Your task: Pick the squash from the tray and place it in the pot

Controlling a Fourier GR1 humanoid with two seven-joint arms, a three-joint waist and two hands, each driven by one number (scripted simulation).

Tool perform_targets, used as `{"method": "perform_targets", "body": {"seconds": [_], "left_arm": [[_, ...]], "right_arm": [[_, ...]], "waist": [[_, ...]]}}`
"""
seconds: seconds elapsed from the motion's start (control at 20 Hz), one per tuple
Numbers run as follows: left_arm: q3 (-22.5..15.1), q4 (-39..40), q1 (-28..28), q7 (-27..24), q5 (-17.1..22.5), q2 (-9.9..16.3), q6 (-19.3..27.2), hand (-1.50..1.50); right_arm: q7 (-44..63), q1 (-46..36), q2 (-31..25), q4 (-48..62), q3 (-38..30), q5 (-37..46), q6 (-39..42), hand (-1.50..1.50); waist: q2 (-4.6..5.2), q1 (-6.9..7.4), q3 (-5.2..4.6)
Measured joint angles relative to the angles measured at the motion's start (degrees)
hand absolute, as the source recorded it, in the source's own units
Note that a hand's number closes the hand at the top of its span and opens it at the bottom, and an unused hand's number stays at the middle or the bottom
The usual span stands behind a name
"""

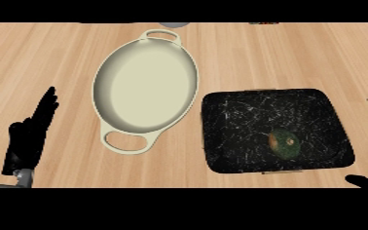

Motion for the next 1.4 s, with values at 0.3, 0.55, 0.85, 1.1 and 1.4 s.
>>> {"method": "perform_targets", "body": {"seconds": [0.3,0.55,0.85,1.1,1.4], "left_arm": [[0.45,0.64,-1.13,0.49,-0.33,-0.05,-1.33,0.00],[0.54,0.28,-1.38,0.42,-0.43,-0.14,-2.19,0.00],[1.55,1.33,-2.14,0.40,-0.86,-0.94,-2.64,0.00],[2.53,-0.39,-0.77,1.25,-1.88,-1.38,-3.38,0.00],[4.75,-1.75,1.35,0.80,-2.61,-1.94,-5.09,0.00]], "right_arm": [[15.75,-5.22,-6.55,-6.46,4.39,3.32,7.19,-1.50],[28.69,-10.56,-11.01,-8.96,10.57,5.95,15.53,-1.50],[42.06,-19.16,-8.72,-9.39,17.69,6.18,25.46,-1.50],[48.46,-25.59,-2.85,-6.41,20.42,7.04,31.92,-1.50],[51.72,-28.51,3.29,-2.63,22.29,13.49,35.14,-1.50]], "waist": [[0.18,0.86,-0.09],[0.35,1.88,-0.12],[0.34,1.72,-0.06],[0.21,1.24,-0.01],[0.13,0.85,0.02]]}}
